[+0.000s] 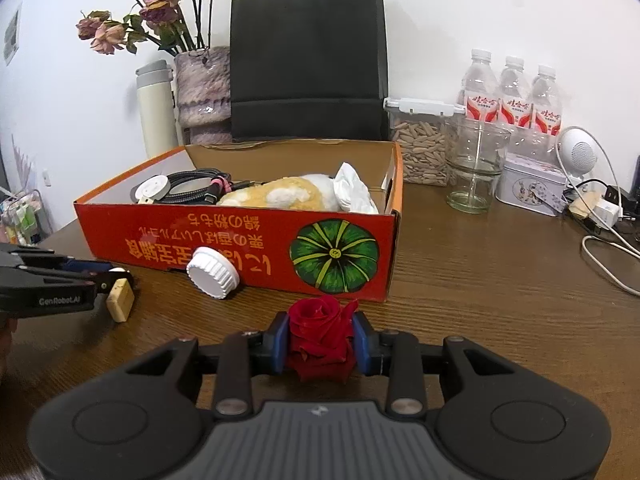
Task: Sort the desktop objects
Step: 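Grasp the small white plastic piece with the left gripper while the right holds the rose, then carry the rose and white piece over the box with both grippers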
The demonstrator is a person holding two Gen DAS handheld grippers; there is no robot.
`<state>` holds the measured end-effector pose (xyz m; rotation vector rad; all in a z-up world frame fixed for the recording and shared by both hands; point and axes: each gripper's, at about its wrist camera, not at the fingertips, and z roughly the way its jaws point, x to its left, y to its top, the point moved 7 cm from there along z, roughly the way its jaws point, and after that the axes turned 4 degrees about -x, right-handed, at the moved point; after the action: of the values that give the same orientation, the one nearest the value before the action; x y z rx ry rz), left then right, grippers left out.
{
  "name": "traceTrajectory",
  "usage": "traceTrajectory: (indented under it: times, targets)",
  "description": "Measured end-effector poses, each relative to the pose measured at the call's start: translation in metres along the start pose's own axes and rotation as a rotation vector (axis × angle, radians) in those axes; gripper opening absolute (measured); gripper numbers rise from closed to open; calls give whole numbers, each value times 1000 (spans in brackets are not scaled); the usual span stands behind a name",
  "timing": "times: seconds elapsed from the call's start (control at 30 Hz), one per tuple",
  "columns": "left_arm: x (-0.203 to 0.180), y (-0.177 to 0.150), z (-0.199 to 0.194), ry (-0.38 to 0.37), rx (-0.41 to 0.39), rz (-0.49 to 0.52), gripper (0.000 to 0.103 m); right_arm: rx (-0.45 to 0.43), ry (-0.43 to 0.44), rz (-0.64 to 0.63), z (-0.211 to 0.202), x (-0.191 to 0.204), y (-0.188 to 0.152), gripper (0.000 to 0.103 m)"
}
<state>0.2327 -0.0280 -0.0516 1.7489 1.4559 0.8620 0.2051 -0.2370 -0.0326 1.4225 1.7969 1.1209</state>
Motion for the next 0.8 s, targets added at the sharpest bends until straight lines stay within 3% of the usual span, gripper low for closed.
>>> traceTrajectory:
  times: [0.13,0.47,0.8]
  targets:
    - [3,-1,-4,12,-6,-38,29,-57,-19,-17,-10,7,2,31]
    - [-4,5,-31,47,-127,-16,29,-167,-27,-25,-32,23,11,31]
    - [-25,33,-70,77,-359,48,29,-325,8,-39,-56,42,29,31]
